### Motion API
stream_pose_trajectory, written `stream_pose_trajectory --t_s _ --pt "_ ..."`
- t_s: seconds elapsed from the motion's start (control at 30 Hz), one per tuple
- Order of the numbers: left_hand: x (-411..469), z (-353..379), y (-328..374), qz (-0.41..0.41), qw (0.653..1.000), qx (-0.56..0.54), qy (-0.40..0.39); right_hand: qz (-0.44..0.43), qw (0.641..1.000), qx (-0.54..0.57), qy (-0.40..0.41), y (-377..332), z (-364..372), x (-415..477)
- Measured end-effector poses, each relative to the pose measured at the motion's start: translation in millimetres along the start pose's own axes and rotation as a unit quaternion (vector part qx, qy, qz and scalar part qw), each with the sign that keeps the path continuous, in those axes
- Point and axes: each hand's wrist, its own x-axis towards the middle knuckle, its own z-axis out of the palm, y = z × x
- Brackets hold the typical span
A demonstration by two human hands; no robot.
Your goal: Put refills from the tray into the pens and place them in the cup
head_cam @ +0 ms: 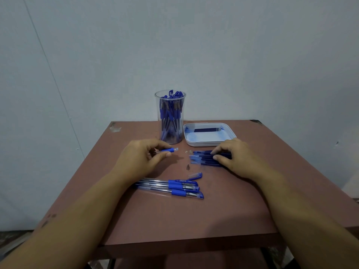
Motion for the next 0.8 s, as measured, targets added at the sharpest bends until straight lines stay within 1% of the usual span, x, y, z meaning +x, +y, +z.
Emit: stream_pose_trajectory --t_s 0.13,0.23,0.43,0.63,0.8 --pt "-1 0 2 0.009 1.000 0.006 -0.004 -0.001 1.000 -0.016 -0.010 -1 1 0" --pt "0 1 0 0.012 1.000 0.004 -0.004 -0.009 1.000 -0.019 0.000 -4 0 0" --pt "1 0 0 0.025 1.000 0.005 0.002 -0.020 0.999 0.047 0.016 -12 -6 7" --pt "2 -1 -4 0.028 0.999 0.016 -0.003 -0.028 0.999 -0.017 -0.016 -13 -21 40" --pt "4 0 -10 0.020 1.000 0.017 -0.003 -0.001 0.998 -0.044 -0.048 -1 -15 80"
